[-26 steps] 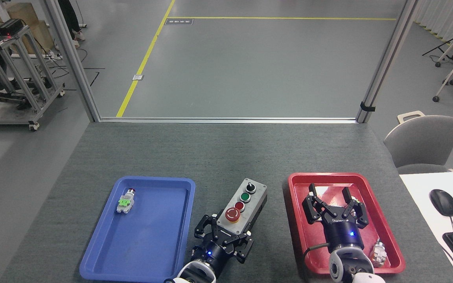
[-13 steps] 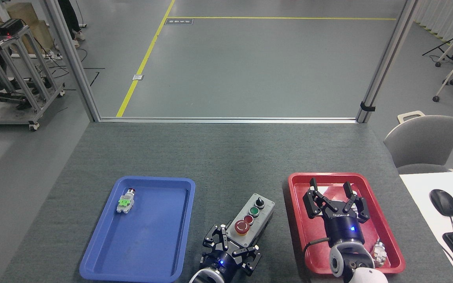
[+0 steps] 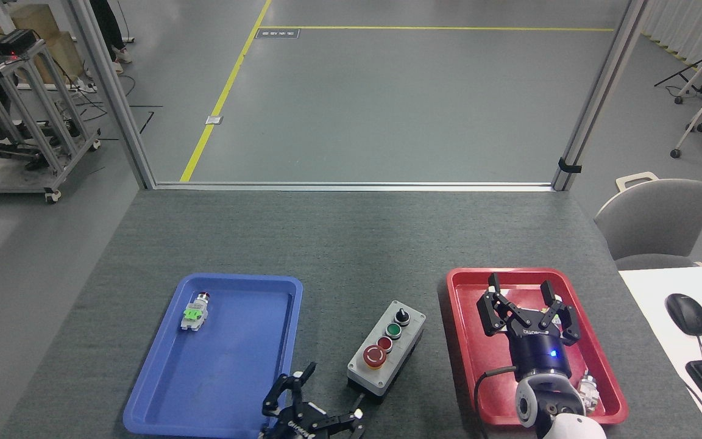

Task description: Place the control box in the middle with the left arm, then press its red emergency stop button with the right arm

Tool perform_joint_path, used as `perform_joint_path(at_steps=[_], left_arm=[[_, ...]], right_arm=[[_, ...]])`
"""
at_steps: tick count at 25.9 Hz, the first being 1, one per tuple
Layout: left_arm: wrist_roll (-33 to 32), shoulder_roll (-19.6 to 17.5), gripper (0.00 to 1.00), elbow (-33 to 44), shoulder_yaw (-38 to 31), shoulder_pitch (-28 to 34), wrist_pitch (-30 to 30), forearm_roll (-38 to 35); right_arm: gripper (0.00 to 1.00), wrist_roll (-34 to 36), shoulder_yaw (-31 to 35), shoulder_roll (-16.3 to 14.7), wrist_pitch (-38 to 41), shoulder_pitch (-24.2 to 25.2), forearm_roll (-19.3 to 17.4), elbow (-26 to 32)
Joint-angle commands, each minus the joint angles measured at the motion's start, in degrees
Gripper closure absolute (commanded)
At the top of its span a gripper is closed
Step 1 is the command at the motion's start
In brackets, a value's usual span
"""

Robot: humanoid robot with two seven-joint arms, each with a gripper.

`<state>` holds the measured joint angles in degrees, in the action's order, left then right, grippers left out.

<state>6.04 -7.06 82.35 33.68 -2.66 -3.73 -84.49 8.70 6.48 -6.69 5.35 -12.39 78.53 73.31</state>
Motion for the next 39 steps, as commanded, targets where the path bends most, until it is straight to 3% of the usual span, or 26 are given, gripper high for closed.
perform_joint_path(at_steps=[1,3,6,7,12,19,32,39], left_arm=[[0.3,-7.4,0.01,10.4,-3.8,6.5,2.1,4.8],[0.5,-8.7,0.01,12.7,-7.5,8.1,3.0,6.4],[0.4,-8.3,0.01,12.7,-15.2,8.2,4.8,9.5],[0.3,-8.2,0.01,12.2,-18.3,7.7,5.6,11.7],[0.2,-8.2,0.01,8.2,-25.4,0.2,6.8,21.9],[0.2,-8.2,0.01,3.1,-32.3,-5.9,6.9,23.1],[0.3,-6.5,0.01,1.3,-32.4,-5.4,6.8,22.8],[-0.1,-6.3,0.01,0.0,-32.4,-6.0,6.7,22.4]], right_arm=[[0.18,-0.1,0.1,-0.2,0.5,-0.2,0.0,0.0],[0.54,0.0,-0.4,-0.2,1.0,-0.4,0.0,0.0],[0.95,-0.1,-2.3,-0.2,5.0,-2.8,0.3,-1.2],[1.0,-0.1,-3.7,-0.2,7.2,-3.5,0.4,-2.1],[1.0,-0.3,-12.2,-0.2,12.9,-5.2,1.3,-4.1],[1.0,-0.4,-22.1,0.4,12.4,-4.6,5.9,-7.0],[1.0,-0.5,-25.7,0.7,12.4,-4.7,6.0,-15.0],[1.0,-0.5,-26.9,1.2,12.4,-4.8,6.0,-15.4]])
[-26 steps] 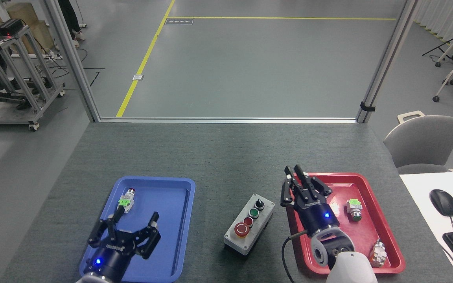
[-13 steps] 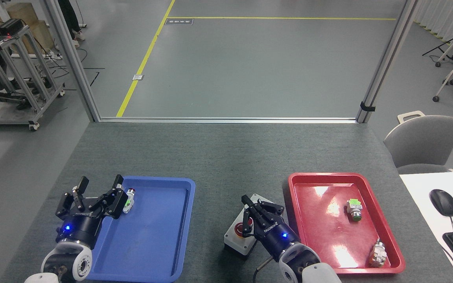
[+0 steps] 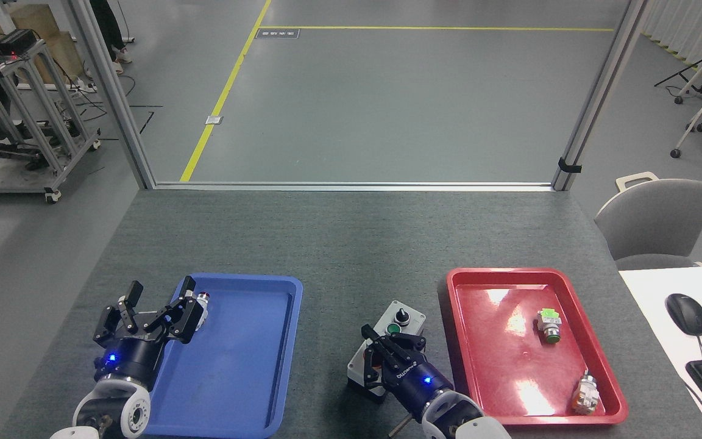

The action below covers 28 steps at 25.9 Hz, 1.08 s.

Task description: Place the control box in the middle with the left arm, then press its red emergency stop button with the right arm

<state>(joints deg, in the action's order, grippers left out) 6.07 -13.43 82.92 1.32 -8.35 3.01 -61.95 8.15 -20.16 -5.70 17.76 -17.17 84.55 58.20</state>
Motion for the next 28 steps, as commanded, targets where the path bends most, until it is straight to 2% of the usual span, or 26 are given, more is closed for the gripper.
perform_joint_path(at_steps=[1,9,14,17,18,19,20,21,24,28], left_arm=[[-0.1,0.1,0.01,-0.6,0.0,-0.3,0.0,-0.1],[0.0,0.2,0.01,-2.1,0.2,-0.2,0.2,-0.1],[0.1,0.2,0.01,-2.4,0.7,0.0,0.5,-0.1],[0.3,0.6,0.01,-4.0,2.2,0.2,0.8,-0.2],[0.6,1.0,0.01,-4.6,2.6,0.2,0.7,-0.3],[0.8,1.5,0.01,-4.9,2.7,0.2,0.7,-0.3],[1.0,2.2,0.01,-5.0,2.8,0.3,0.7,-0.3],[1.1,2.8,0.01,-5.3,2.8,0.3,0.6,-0.3],[1.1,5.0,0.01,-6.6,2.7,0.3,0.2,-0.5],[1.1,5.4,0.01,-7.3,2.6,-0.1,0.2,0.2]], right_arm=[[1.0,0.0,-0.2,0.3,0.0,-0.1,0.1,-0.5],[1.0,0.0,-1.3,0.5,0.0,-0.5,0.1,-4.5],[1.0,0.3,-0.7,0.6,0.3,-0.1,-0.7,-4.2],[0.98,0.3,1.3,0.8,0.0,-0.2,-1.0,-1.4],[0.84,0.3,3.4,0.8,-0.1,-0.2,-1.0,0.6],[0.63,0.2,6.4,0.9,-0.2,-0.2,-1.0,2.8],[0.21,0.1,9.5,1.2,-0.5,-0.3,-1.0,4.4],[0.0,0.0,12.6,1.7,-0.6,-0.8,-1.1,5.2],[0.0,0.0,18.2,2.4,-0.7,-1.7,-2.2,7.6],[0.0,0.0,26.0,1.5,-0.4,-1.8,-6.0,8.4]])
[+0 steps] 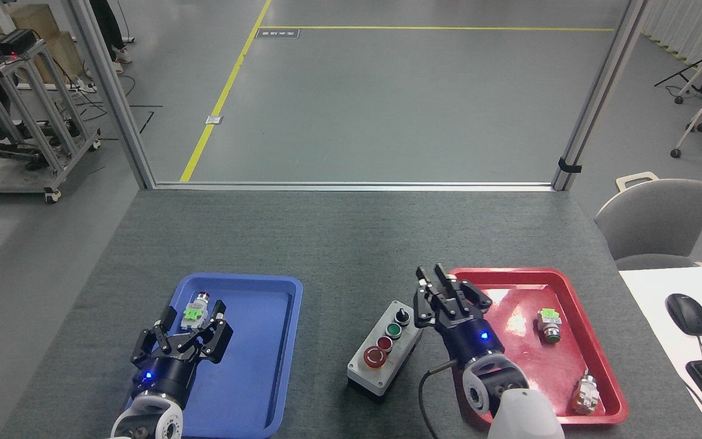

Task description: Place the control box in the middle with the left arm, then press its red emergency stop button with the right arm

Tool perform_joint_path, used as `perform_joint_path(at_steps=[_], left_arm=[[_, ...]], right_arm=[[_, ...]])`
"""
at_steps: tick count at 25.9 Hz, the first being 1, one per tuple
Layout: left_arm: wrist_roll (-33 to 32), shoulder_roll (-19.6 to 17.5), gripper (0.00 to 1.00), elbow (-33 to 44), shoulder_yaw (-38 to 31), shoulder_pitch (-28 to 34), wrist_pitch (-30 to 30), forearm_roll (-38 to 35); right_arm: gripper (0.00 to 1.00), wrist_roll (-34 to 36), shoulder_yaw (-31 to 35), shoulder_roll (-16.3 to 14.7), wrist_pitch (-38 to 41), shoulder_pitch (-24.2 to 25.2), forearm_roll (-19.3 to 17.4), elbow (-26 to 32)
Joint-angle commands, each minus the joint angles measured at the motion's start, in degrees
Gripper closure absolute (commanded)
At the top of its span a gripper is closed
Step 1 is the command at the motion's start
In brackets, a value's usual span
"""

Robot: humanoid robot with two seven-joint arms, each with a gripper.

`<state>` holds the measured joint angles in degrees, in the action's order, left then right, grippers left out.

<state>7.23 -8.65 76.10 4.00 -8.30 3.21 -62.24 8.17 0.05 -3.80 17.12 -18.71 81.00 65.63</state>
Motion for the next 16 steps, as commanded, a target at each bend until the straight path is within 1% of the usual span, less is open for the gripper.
perform_joint_path(at_steps=[1,3,5,6,8,11,16], left_arm=[[0.0,0.6,0.01,-0.6,-0.1,-0.1,0.0,0.6],[0.0,0.6,0.01,-0.6,-0.1,-0.1,0.0,0.6],[0.0,0.6,0.01,-0.6,-0.1,-0.1,0.0,0.6],[0.0,0.6,0.01,-0.6,-0.1,-0.1,0.0,0.6],[0.0,0.6,0.01,-0.6,-0.1,-0.1,0.0,0.6],[0.0,0.6,0.01,-0.6,-0.1,-0.1,0.0,0.6],[0.0,0.6,0.01,-0.5,-0.1,-0.1,0.0,0.6]], right_arm=[[0.0,0.0,7.7,-0.4,0.4,0.1,-3.0,1.1],[0.0,0.0,10.4,-1.5,0.3,1.0,-3.1,1.7],[0.0,0.0,11.3,-2.3,-0.1,2.7,-3.1,1.8],[0.0,0.1,11.4,-2.4,0.1,3.7,-3.1,2.1],[0.0,0.2,11.3,-2.7,0.0,5.5,-3.1,4.7],[0.0,0.5,11.3,-2.3,-0.3,9.0,-3.0,6.5],[0.0,0.5,11.3,-2.2,-0.4,8.9,-3.1,6.6]])
